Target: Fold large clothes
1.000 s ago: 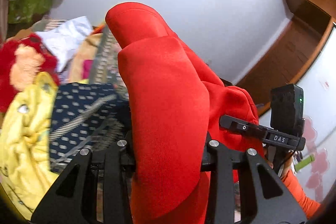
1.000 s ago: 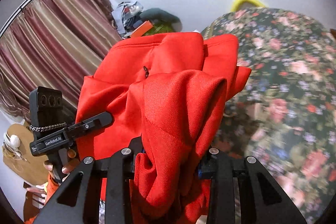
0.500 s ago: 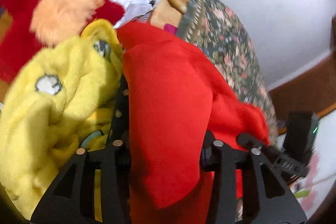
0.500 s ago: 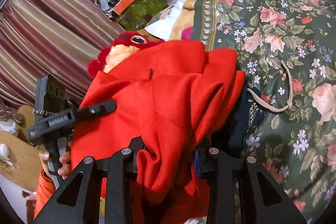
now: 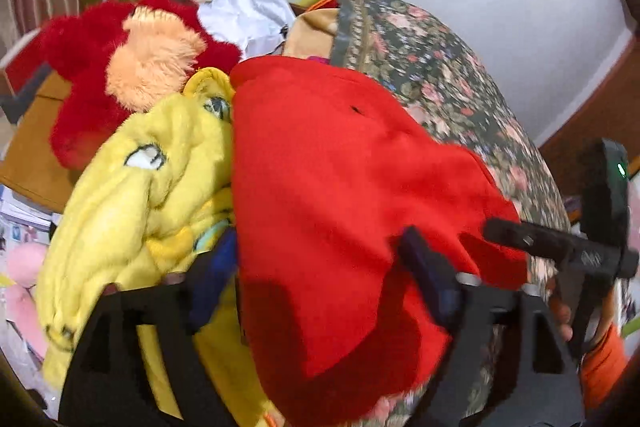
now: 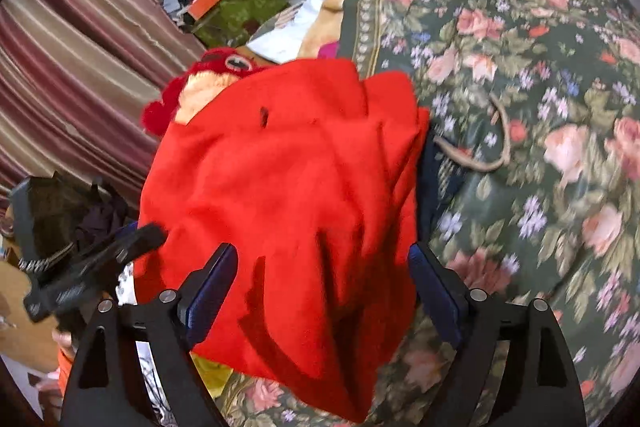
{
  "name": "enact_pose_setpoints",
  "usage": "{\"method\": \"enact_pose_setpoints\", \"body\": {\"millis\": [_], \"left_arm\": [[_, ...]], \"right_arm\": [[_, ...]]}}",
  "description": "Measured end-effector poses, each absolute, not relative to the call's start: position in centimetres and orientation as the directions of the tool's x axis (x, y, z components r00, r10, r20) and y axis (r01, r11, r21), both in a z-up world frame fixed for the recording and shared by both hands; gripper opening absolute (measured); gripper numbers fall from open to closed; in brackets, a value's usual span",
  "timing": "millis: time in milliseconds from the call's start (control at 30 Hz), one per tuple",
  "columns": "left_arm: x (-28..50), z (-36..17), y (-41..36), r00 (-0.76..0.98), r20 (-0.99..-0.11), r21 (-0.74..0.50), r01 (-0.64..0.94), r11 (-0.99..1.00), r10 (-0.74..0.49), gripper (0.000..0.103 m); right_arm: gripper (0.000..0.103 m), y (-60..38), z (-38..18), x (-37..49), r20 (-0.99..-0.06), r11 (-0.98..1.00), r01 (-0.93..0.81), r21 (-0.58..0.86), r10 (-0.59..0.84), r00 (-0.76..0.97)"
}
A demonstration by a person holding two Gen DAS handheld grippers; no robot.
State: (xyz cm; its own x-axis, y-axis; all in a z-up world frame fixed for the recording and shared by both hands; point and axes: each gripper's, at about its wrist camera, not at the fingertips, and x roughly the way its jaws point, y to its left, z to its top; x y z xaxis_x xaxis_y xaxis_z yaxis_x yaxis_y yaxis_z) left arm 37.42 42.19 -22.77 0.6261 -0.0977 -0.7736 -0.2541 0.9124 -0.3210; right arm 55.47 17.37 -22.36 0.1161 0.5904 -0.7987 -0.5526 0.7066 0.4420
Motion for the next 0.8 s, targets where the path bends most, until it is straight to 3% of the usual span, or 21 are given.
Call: {"method": "enact_pose_setpoints", "body": {"millis": [200, 367, 600, 800], "left_arm": [[35.2, -24.8, 41.0, 0.529, -0.849, -0.192, -0.297, 0.935, -0.007, 0.103], [32.8, -26.2, 41.2, 0.519, -0.855, -0.213, -0.314, 0.925, -0.02, 0.103], [29.4, -25.3, 40.2, 0.495, -0.865, -0.122, -0.362, 0.924, 0.08, 0.102], [26.0, -21.1, 38.0, 0.533, -0.834, -0.074, -0.363, 0.929, 0.142, 0.102]], "right_arm": [[0.086, 17.3, -25.1, 54.5, -0.867, 0.757, -0.564, 0.33, 0.479, 0.136], [0.086, 14.2, -25.5, 54.0, -0.873, 0.755, -0.566, 0.33, 0.472, 0.121], [0.085, 9.4, -22.8, 51.8, -0.89, 0.788, -0.594, 0.16, 0.375, 0.258], [0.085, 5.7, -16.8, 48.8, -0.83, 0.777, -0.59, 0.22, 0.467, 0.305]]}}
